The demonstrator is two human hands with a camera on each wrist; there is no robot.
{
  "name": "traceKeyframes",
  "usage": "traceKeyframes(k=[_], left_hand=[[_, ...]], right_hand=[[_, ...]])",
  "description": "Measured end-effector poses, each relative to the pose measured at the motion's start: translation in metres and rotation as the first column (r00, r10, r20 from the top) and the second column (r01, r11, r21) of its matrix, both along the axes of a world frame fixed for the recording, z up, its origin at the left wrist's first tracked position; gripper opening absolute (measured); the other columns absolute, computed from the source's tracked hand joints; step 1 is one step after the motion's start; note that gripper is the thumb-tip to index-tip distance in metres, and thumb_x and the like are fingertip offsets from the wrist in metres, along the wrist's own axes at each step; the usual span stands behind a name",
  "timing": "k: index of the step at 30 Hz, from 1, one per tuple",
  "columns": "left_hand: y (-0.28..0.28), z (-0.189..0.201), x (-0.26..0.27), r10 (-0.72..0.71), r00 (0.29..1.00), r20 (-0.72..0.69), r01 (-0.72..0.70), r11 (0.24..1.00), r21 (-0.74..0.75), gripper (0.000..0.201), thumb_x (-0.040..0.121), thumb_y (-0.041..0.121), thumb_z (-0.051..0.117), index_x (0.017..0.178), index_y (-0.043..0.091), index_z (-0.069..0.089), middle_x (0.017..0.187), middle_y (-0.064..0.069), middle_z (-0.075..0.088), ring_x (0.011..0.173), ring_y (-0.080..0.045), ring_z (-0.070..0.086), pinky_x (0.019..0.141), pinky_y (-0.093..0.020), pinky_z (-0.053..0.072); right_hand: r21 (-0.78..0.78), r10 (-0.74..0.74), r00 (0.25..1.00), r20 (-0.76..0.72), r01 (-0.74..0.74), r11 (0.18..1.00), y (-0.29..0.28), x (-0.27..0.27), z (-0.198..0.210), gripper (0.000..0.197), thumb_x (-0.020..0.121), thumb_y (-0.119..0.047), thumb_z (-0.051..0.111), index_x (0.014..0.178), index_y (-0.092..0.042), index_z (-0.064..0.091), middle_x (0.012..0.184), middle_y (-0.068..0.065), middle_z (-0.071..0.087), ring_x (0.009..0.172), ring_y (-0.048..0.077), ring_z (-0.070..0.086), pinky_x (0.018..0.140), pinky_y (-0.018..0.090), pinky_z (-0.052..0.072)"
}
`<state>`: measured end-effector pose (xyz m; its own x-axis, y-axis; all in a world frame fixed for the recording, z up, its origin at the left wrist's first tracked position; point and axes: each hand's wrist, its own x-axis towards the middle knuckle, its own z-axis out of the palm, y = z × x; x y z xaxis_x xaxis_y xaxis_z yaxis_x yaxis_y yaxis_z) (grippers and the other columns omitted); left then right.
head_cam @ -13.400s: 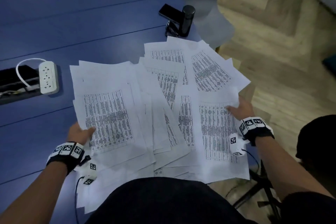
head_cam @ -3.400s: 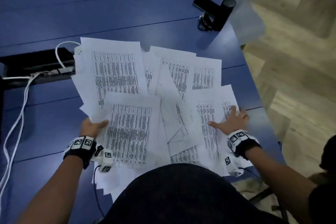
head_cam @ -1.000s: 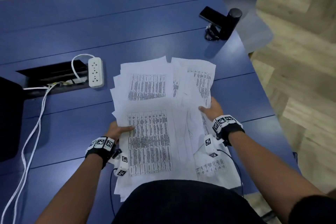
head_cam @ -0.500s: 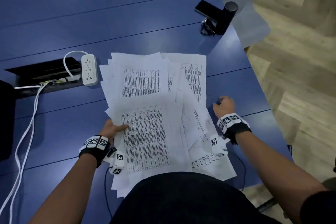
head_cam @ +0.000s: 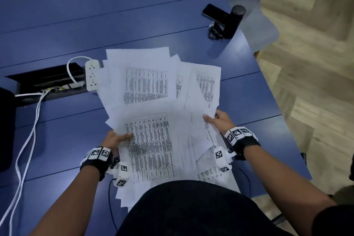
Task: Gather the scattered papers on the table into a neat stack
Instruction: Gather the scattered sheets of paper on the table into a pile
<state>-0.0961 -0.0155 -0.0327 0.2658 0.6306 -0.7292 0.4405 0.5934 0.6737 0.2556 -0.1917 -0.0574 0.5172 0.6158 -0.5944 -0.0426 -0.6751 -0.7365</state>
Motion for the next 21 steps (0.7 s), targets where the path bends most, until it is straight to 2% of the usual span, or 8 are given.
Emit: traceKeyframes(k=[2, 4, 7, 10, 13, 17, 19, 21], left_hand=[[0.005, -0.01, 0.0, -0.007, 0.999, -0.041, 0.009, 0.999, 0.053, 0.033, 0.08, 0.001, 0.072, 0.11, -0.007, 0.062, 0.098, -0.015, 0.071, 0.095, -0.027, 0.067, 0.101, -0.044, 0.044], [0.008, -0.014, 0.003, -0.028, 0.995, -0.1, 0.037, 0.996, 0.087, 0.043, 0.076, 0.006, 0.076, 0.115, -0.007, 0.062, 0.108, -0.019, 0.068, 0.104, -0.032, 0.064, 0.099, -0.044, 0.045], [0.016, -0.046, -0.009, -0.001, 0.996, -0.09, 0.01, 0.995, 0.101, 0.055, 0.067, 0.013, 0.083, 0.116, -0.002, 0.063, 0.114, -0.02, 0.068, 0.109, -0.034, 0.063, 0.103, -0.053, 0.043], [0.017, -0.053, -0.011, 0.019, 0.994, -0.109, -0.009, 0.995, 0.096, 0.057, 0.062, 0.018, 0.087, 0.112, 0.001, 0.065, 0.112, -0.018, 0.069, 0.109, -0.035, 0.063, 0.102, -0.055, 0.043], [0.014, -0.04, -0.005, 0.035, 0.99, -0.138, -0.028, 0.998, 0.052, 0.048, 0.07, 0.005, 0.082, 0.114, -0.002, 0.064, 0.113, -0.02, 0.068, 0.109, -0.035, 0.063, 0.103, -0.053, 0.043], [0.012, -0.027, 0.001, 0.028, 0.987, -0.159, -0.024, 0.999, 0.027, 0.045, 0.074, 0.006, 0.079, 0.115, -0.004, 0.062, 0.112, -0.02, 0.068, 0.107, -0.034, 0.063, 0.102, -0.051, 0.044], [0.011, -0.022, 0.003, 0.017, 0.988, -0.156, -0.016, 1.0, 0.014, 0.039, 0.077, 0.005, 0.076, 0.112, -0.005, 0.062, 0.106, -0.017, 0.069, 0.101, -0.031, 0.063, 0.1, -0.047, 0.045], [0.011, -0.019, 0.004, -0.023, 0.984, -0.179, 0.026, 1.0, 0.015, 0.038, 0.078, 0.008, 0.076, 0.111, -0.005, 0.062, 0.105, -0.016, 0.069, 0.102, -0.032, 0.063, 0.1, -0.046, 0.045]], right_hand=[[0.007, 0.019, 0.993, 0.12, -0.02, 1.0, 0.004, -0.001, 0.006, 0.041, 0.081, -0.037, 0.074, 0.094, 0.001, 0.066, 0.076, 0.009, 0.059, 0.071, 0.02, 0.051, 0.067, 0.028, 0.039], [-0.008, 0.058, 0.967, 0.247, -0.058, 0.998, 0.005, 0.008, 0.009, 0.03, 0.09, -0.026, 0.066, 0.1, 0.003, 0.066, 0.083, 0.006, 0.061, 0.078, 0.02, 0.055, 0.07, 0.026, 0.038], [-0.06, 0.124, 0.915, 0.385, -0.109, 0.992, 0.006, 0.025, 0.021, 0.028, 0.094, -0.028, 0.06, 0.105, -0.002, 0.063, 0.096, 0.013, 0.067, 0.094, 0.03, 0.062, 0.074, 0.028, 0.042], [-0.052, 0.175, 0.782, 0.598, -0.18, 0.982, 0.009, 0.041, 0.053, 0.022, 0.096, -0.022, 0.056, 0.094, -0.001, 0.061, 0.09, 0.02, 0.065, 0.087, 0.035, 0.061, 0.07, 0.033, 0.043], [0.002, 0.132, 0.676, 0.725, -0.194, 0.981, 0.011, 0.062, 0.098, 0.023, 0.092, -0.021, 0.056, 0.082, -0.001, 0.06, 0.084, 0.022, 0.063, 0.082, 0.038, 0.062, 0.07, 0.042, 0.047], [0.079, 0.036, 0.577, 0.816, -0.173, 0.982, 0.007, 0.088, 0.167, 0.023, 0.095, -0.018, 0.056, 0.1, 0.003, 0.065, 0.096, 0.027, 0.067, 0.088, 0.039, 0.062, 0.07, 0.029, 0.035], [0.119, -0.021, 0.595, 0.803, -0.125, 0.985, 0.003, 0.098, 0.198, 0.018, 0.095, -0.02, 0.057, 0.101, -0.006, 0.065, 0.097, 0.012, 0.072, 0.088, 0.029, 0.063, 0.07, 0.028, 0.035], [0.179, -0.081, 0.62, 0.78, -0.097, 0.979, -0.001, 0.109, 0.212, 0.012, 0.091, -0.029, 0.058, 0.082, -0.022, 0.059, 0.077, -0.006, 0.069, 0.069, 0.011, 0.058, 0.073, 0.033, 0.042]])
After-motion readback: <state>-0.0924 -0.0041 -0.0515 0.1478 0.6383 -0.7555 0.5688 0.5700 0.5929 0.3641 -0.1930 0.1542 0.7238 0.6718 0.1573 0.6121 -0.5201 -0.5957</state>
